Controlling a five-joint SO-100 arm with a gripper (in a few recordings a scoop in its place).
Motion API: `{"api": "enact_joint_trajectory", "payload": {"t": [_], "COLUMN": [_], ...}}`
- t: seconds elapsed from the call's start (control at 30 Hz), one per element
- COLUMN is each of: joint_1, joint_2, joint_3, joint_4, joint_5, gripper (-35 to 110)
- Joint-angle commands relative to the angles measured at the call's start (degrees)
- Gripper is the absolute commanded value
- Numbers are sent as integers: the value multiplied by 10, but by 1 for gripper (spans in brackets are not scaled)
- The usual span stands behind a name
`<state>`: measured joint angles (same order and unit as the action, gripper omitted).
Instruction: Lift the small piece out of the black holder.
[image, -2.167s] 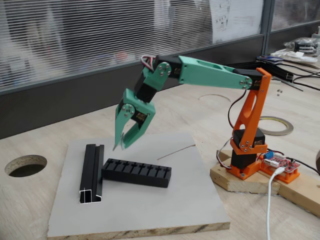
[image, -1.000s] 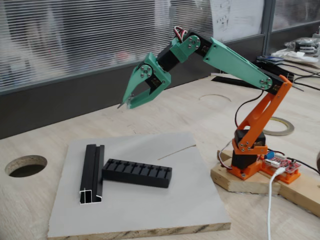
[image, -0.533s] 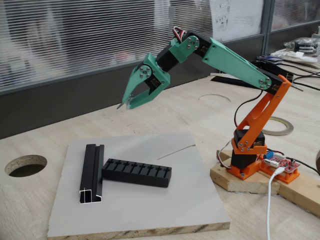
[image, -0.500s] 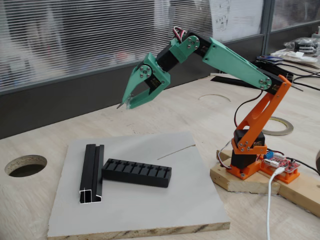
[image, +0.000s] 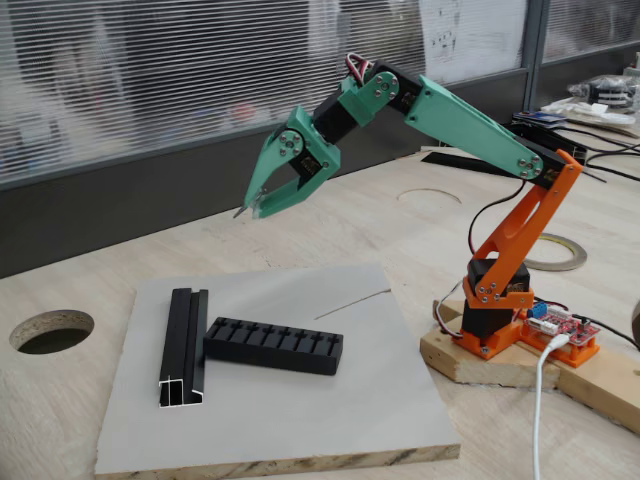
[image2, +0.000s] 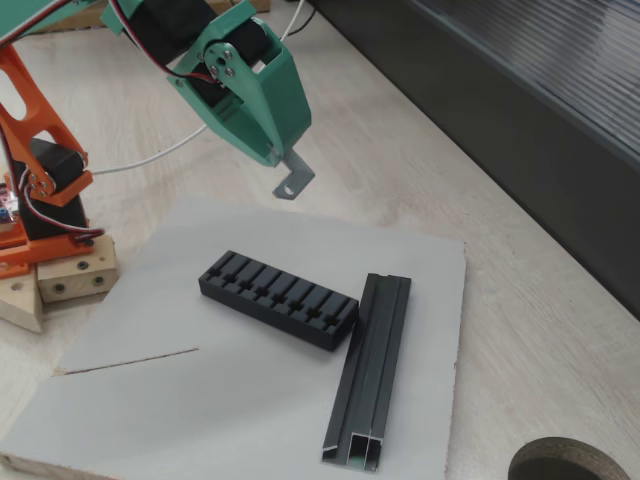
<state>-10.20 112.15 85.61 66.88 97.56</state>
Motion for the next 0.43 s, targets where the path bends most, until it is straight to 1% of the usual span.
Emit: {"api": "enact_joint_trajectory", "payload": {"t": [0.0, 0.4], "joint_1": [-1, -1], "joint_2": [19, 19], "joint_3": [-3, -4], "joint_4": [8, 4], "joint_5": [4, 4], "gripper": [4, 4]}}
